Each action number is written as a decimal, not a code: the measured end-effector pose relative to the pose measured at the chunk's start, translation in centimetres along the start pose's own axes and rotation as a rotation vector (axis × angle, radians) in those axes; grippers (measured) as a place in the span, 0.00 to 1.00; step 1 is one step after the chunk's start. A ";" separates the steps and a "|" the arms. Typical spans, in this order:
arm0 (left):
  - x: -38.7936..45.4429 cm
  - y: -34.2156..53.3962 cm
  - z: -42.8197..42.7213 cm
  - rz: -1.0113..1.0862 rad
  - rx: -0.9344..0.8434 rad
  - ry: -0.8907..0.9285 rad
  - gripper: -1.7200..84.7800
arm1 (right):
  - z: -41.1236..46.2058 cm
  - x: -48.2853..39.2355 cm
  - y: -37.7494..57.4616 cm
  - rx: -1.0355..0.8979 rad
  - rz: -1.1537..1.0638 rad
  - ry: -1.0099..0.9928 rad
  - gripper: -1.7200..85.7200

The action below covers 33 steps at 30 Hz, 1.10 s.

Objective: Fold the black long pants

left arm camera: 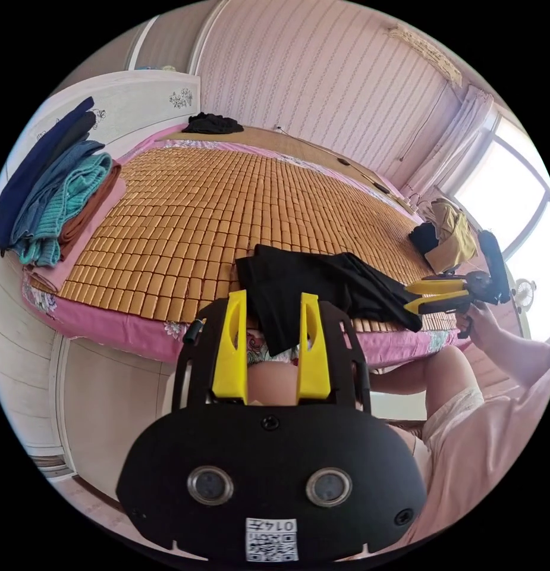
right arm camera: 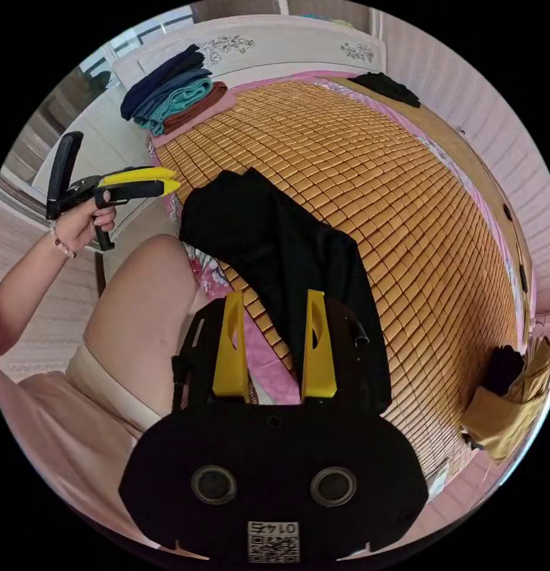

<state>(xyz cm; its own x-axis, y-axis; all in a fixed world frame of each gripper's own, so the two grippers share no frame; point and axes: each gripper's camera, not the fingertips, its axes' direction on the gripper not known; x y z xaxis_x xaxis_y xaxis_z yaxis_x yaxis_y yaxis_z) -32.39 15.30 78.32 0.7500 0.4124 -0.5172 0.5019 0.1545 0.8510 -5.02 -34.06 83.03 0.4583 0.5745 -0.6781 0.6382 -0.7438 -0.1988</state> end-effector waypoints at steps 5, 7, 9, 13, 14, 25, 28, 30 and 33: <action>-1.5 -5.7 3.1 -0.024 -0.097 0.000 0.16 | 4.9 -1.1 -6.9 -0.093 -0.023 0.108 0.17; -2.0 -8.0 3.6 -0.039 -0.128 0.014 0.16 | 7.4 0.1 -7.8 -0.215 0.040 0.125 0.14; -2.1 -9.1 3.2 -0.032 -0.108 0.019 0.15 | 7.0 1.3 -7.9 -0.187 0.072 0.070 0.07; -1.8 -10.5 1.5 0.038 -0.095 0.021 0.15 | 3.2 2.0 -5.6 -0.069 0.021 -0.015 0.03; -1.7 -10.6 1.3 0.049 -0.096 0.018 0.15 | 1.8 2.1 -4.1 -0.048 -0.006 -0.046 0.03; 4.8 -12.8 6.4 0.401 -0.418 -0.087 0.14 | -3.8 9.1 10.3 0.016 0.338 -0.052 0.03; 5.8 -13.0 5.5 0.435 -0.382 -0.107 0.08 | -4.9 10.2 11.1 0.104 0.413 -0.066 0.03; 6.2 -13.3 4.6 0.441 -0.394 -0.122 0.05 | -5.7 10.5 10.7 0.155 0.404 -0.076 0.03; 5.4 -14.6 0.6 0.376 -0.276 -0.083 0.04 | -7.9 11.1 9.9 0.226 0.356 -0.043 0.02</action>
<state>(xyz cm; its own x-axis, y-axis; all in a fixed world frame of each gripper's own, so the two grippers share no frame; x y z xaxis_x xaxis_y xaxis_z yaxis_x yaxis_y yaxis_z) -35.45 14.75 63.06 0.8953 0.4140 -0.1643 0.0637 0.2461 0.9672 11.26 -32.38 79.11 0.5961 0.2574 -0.7605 0.2907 -0.9521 -0.0943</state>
